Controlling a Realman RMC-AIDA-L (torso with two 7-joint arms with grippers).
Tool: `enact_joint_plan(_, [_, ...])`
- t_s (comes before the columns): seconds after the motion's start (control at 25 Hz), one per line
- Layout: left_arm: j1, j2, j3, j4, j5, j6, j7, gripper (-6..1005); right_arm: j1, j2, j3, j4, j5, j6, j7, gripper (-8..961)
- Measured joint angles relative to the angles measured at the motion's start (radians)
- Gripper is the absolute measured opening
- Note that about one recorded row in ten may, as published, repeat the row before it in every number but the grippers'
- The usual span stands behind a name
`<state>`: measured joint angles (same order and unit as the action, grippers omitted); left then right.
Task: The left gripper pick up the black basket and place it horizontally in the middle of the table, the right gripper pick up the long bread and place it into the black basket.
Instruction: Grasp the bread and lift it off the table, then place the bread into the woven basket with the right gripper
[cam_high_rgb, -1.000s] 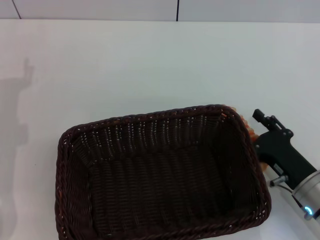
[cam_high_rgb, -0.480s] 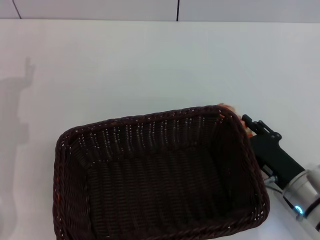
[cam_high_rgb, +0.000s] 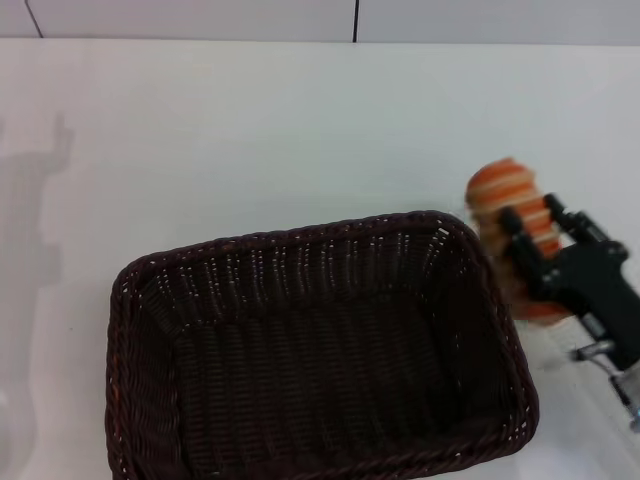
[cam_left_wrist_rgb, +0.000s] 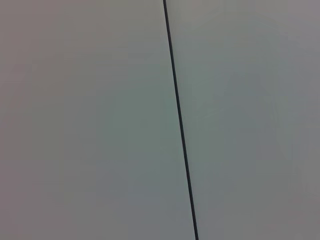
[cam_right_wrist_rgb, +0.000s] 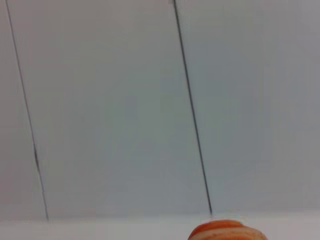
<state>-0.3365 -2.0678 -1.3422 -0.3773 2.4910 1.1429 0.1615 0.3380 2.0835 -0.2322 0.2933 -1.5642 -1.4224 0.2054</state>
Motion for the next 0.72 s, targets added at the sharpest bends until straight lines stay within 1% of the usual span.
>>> enact_joint_plan(0.08, [0.0,0.0,0.0,0.0,0.0,0.0,0.0,788,-0.032,0.001,0.007,-0.012,0.0,-0.138,0.0,528])
enact_joint_plan(0.24, [-0.001,0.0,0.001,0.0,0.001,0.0,0.0,788,-0.071,0.001,0.013,-0.017,-0.003,-0.382,-0.001,491])
enact_joint_plan(0.32, [-0.001,0.0,0.001,0.0,0.001,0.0,0.0,788,-0.08,0.001,0.007,-0.017,-0.016,-0.487,-0.001,476])
enact_joint_plan(0.4, [-0.001,-0.001,0.002,0.0,0.0,0.0,0.0,788,-0.075,0.001,0.001,-0.017,-0.056,-0.556,-0.001,464])
enact_joint_plan(0.52, [0.003,-0.001,0.002,-0.004,-0.005,0.0,-0.001,788,-0.038,0.0,0.0,-0.017,-0.147,-0.567,-0.001,447])
enact_joint_plan(0.64, [0.004,-0.001,0.002,-0.005,-0.006,0.0,0.0,788,0.01,-0.001,0.001,-0.012,-0.238,-0.485,0.005,427])
enact_joint_plan(0.72, [0.005,-0.002,0.002,-0.005,-0.006,0.0,-0.001,788,0.045,-0.001,0.004,0.004,-0.257,-0.393,0.023,410])
